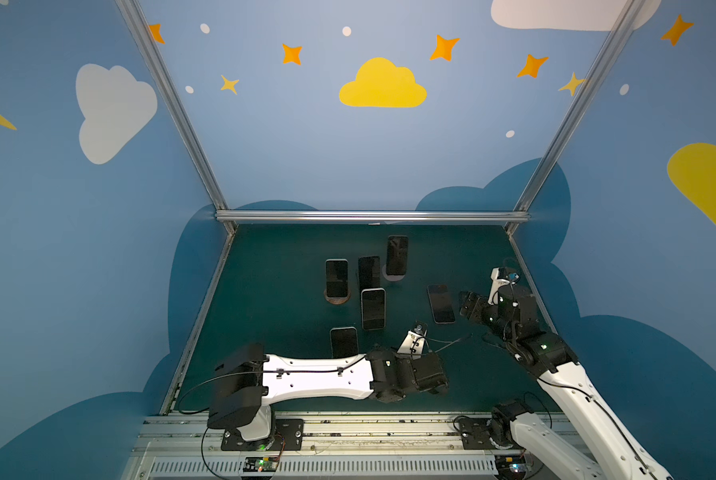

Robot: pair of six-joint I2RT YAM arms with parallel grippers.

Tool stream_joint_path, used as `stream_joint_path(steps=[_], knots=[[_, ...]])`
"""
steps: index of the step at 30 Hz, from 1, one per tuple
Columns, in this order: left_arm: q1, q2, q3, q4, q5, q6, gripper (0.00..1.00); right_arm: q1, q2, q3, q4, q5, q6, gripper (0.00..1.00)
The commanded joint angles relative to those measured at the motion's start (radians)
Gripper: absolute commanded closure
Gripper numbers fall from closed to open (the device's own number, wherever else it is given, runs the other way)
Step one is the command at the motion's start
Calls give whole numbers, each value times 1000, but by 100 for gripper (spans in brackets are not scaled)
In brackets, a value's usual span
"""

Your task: Remove the phone from the phone stand

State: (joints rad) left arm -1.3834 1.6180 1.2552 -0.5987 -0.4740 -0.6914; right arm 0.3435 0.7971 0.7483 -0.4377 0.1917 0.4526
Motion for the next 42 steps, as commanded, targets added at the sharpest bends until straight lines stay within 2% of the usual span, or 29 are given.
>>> stream_joint_path(steps=[1,8,13,15,20,25,30,33,36,42], knots=[[22,-82,46,-68,-48,56,53,-5,-5,3,16,-7,3,15],[68,-239,117,-222,-171,112,53,-5,-4,17,22,-19,9,16],[213,-383,121,-301,-196,142,53,-5,5,29,27,-32,14,16],[281,-431,129,-320,-199,165,53,-5,10,35,25,-34,11,17],[525,-527,129,-314,-149,231,53,-5,19,42,30,-44,12,17],[827,-561,89,-233,7,261,52,-5,34,43,46,-55,15,17],[1106,-482,85,-127,170,261,52,-5,60,39,78,-70,22,17],[1232,-379,89,-50,249,236,53,-4,75,30,100,-74,29,17],[1319,-265,82,51,283,208,52,-5,90,22,123,-77,32,17],[1395,-36,87,208,328,218,51,-5,136,5,180,-122,64,17]])
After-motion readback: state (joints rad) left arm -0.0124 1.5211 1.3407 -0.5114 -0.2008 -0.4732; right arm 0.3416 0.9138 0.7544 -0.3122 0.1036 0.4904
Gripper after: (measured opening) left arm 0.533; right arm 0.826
